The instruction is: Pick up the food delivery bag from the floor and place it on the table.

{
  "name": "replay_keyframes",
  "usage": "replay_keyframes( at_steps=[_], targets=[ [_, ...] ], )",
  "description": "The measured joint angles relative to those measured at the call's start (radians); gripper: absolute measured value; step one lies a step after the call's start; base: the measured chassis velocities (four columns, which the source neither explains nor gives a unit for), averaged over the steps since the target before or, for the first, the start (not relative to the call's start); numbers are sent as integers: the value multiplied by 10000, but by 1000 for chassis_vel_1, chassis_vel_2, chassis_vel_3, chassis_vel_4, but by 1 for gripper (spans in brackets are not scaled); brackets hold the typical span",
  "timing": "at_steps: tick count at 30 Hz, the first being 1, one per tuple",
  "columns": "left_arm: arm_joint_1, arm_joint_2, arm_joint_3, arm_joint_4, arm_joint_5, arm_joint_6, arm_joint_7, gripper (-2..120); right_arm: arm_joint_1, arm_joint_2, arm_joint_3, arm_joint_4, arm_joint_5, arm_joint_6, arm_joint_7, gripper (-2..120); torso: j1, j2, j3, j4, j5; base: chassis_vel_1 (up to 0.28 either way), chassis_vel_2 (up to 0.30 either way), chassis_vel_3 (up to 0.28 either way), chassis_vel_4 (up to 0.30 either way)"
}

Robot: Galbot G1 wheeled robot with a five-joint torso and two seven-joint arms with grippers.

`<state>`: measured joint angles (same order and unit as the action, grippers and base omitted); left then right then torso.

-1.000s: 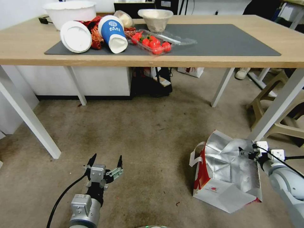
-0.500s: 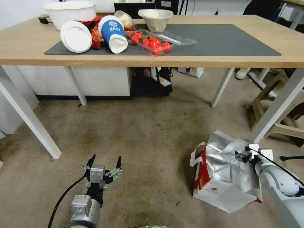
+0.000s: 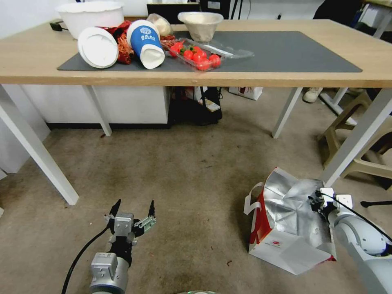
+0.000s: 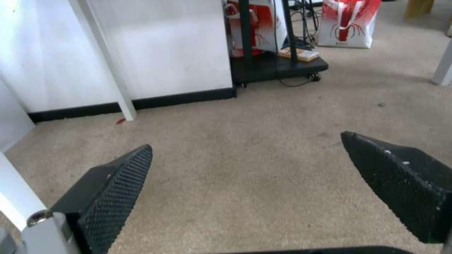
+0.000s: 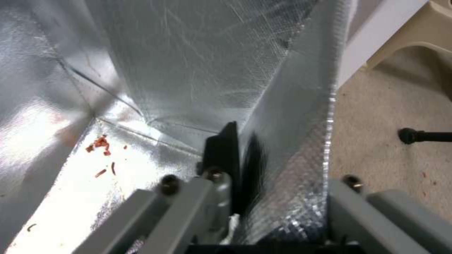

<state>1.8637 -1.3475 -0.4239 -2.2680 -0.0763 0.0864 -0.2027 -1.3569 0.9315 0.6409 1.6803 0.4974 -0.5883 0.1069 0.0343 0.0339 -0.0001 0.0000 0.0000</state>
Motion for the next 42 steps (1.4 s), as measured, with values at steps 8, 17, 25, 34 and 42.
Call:
replay_keyframes(
  at_steps=[8,17,25,34,42],
  targets=[
    [57,21,-41,-8,3,-38,66,100,-184,45,159,67,-52,209,-290,0,0,1,0,0,0,0,0,0,0],
    [61,26,-120,-42,-30,-44,65,100,-242,68,228,249,-155,235,-419,0,0,0,0,0,1,0,0,0,0],
    [91,18,-134,-113,-20,-110,88,100,-467,-95,436,249,-182,1679,-1364,0,1,1,0,0,0,0,0,0,0],
    [148,83,-231,-143,-38,-125,140,100,-998,-390,573,676,-369,3780,-3318,0,0,1,1,-1,0,0,0,0,0],
    [198,32,-213,-231,-6,-173,127,100,-1032,-803,635,910,416,5363,-5545,0,0,1,0,1,0,0,0,0,0]
  ],
)
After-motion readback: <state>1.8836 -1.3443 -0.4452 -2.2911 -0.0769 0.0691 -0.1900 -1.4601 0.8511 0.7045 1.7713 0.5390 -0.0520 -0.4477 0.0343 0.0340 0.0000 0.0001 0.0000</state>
